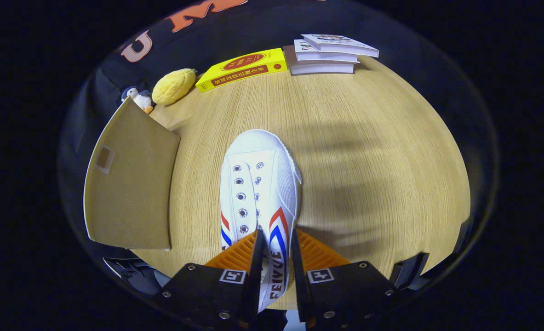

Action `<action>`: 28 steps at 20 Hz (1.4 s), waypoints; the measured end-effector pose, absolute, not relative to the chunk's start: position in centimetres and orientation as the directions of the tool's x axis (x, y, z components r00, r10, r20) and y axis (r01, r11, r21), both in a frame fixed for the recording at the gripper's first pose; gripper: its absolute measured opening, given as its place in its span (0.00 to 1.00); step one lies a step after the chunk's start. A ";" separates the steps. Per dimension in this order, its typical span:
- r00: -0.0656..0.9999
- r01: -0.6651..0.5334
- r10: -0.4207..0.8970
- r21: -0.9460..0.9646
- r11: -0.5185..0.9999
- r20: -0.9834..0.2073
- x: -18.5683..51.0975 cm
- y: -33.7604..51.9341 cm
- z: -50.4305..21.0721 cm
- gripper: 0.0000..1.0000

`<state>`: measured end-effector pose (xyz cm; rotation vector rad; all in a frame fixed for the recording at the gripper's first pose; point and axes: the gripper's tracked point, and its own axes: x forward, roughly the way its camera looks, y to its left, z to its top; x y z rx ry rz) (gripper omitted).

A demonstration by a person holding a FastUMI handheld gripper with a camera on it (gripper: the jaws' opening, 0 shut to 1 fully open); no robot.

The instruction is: Open the storage box then place both shoes into the box .Put the left shoe in first, then the right shoe, with the right side of both shoes facing outward in a uniform manner.

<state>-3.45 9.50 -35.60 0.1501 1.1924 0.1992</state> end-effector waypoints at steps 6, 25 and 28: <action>0.460 0.070 0.373 0.452 0.889 -0.806 -3.5 10.2 -35.0 0.00; 0.605 -0.134 0.552 0.610 0.781 -0.574 -0.5 29.0 -13.7 0.00; 0.595 -0.135 0.511 0.549 0.825 -0.621 -0.7 31.9 -15.3 0.00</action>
